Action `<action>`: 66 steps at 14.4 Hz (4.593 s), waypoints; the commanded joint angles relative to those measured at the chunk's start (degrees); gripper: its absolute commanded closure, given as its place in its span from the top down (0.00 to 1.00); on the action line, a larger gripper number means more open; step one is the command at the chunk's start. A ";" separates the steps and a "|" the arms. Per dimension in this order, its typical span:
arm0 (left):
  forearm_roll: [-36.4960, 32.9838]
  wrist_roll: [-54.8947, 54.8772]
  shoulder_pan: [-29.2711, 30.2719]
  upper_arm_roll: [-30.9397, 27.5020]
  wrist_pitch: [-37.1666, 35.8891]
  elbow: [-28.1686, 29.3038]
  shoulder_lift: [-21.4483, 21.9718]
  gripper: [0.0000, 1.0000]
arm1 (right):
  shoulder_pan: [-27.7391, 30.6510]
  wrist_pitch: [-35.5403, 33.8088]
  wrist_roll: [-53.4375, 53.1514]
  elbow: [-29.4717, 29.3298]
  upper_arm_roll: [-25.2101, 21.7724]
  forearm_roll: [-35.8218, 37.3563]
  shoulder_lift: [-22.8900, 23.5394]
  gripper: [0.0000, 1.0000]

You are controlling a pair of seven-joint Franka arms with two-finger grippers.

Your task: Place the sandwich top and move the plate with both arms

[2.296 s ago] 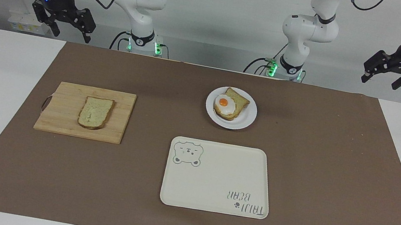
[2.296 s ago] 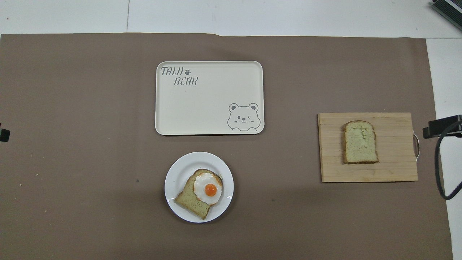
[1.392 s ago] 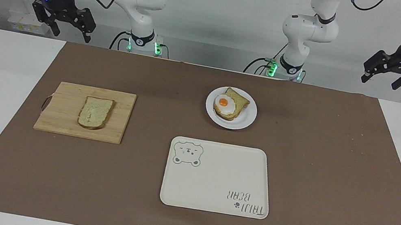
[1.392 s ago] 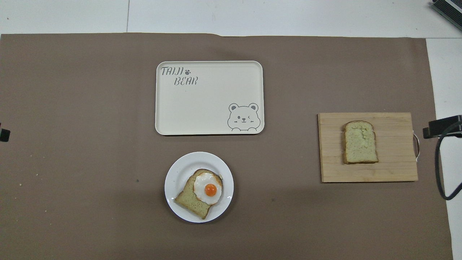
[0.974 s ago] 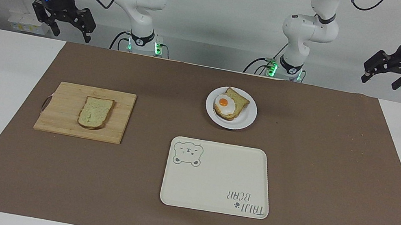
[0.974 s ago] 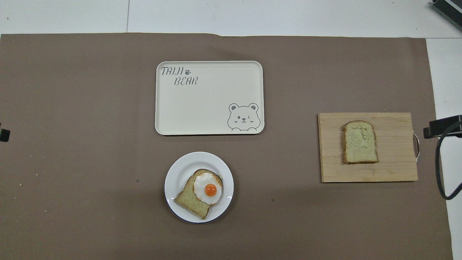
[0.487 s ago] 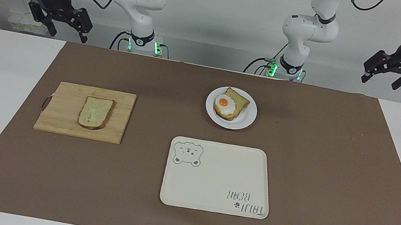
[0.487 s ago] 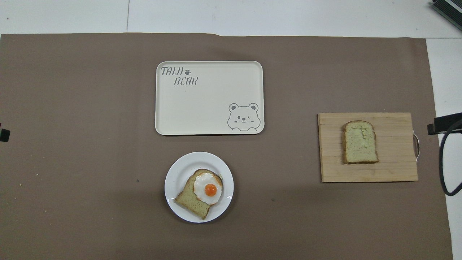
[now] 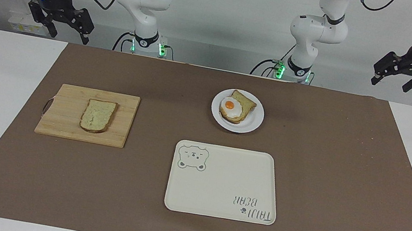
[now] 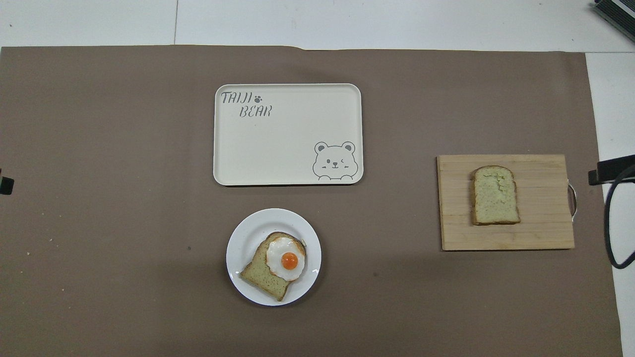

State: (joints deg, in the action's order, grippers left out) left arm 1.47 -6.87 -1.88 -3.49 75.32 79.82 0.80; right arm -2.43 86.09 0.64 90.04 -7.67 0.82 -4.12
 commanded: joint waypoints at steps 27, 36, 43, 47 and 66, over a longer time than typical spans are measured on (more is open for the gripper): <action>-0.06 -0.16 0.56 0.32 -0.44 0.77 0.96 1.00 | 0.05 0.31 1.38 1.45 0.73 0.05 -1.07 1.00; -0.06 -0.16 0.56 0.32 -0.44 0.77 0.96 1.00 | 0.05 0.31 1.38 1.54 0.73 0.05 -1.15 1.00; -0.06 -0.16 0.56 0.32 -0.44 0.77 0.96 1.00 | 0.23 1.01 0.94 3.90 0.73 0.05 -2.55 1.00; -0.06 -0.16 0.56 0.32 -0.52 0.77 0.96 1.00 | 0.84 1.36 1.73 4.97 0.20 0.05 -3.09 1.00; -0.06 -0.16 0.56 0.32 -0.44 0.77 0.96 1.00 | 0.05 20.07 1.29 14.73 0.20 -0.91 4.11 1.00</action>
State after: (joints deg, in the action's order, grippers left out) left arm 1.47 -6.87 -1.88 -3.49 75.32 79.82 0.80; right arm -2.67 104.08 0.64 104.13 -7.65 0.72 -1.00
